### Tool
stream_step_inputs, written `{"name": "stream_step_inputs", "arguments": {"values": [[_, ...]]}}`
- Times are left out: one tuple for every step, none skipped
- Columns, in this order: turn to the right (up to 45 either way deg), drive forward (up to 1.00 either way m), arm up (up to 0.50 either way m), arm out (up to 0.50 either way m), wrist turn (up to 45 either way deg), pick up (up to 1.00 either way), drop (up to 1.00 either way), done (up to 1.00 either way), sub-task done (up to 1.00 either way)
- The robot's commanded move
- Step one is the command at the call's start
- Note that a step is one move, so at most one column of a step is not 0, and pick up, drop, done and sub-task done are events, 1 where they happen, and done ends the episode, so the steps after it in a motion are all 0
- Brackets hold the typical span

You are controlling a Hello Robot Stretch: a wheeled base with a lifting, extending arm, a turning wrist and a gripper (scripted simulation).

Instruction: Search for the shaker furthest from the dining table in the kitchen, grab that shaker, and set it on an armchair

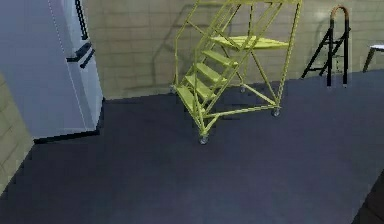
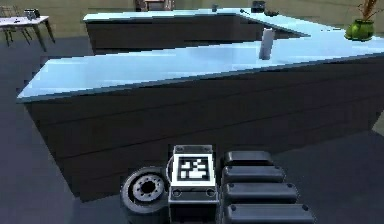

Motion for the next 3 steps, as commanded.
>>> {"name": "stream_step_inputs", "arguments": {"values": [[18.0,0.0,0.0,0.0,0.0,0.0,0.0,0.0,0.0],[0.0,1.0,0.0,0.0,0.0,0.0,0.0,0.0,0.0],[0.0,0.6,0.0,0.0,0.0,0.0,0.0,0.0,0.0]]}}
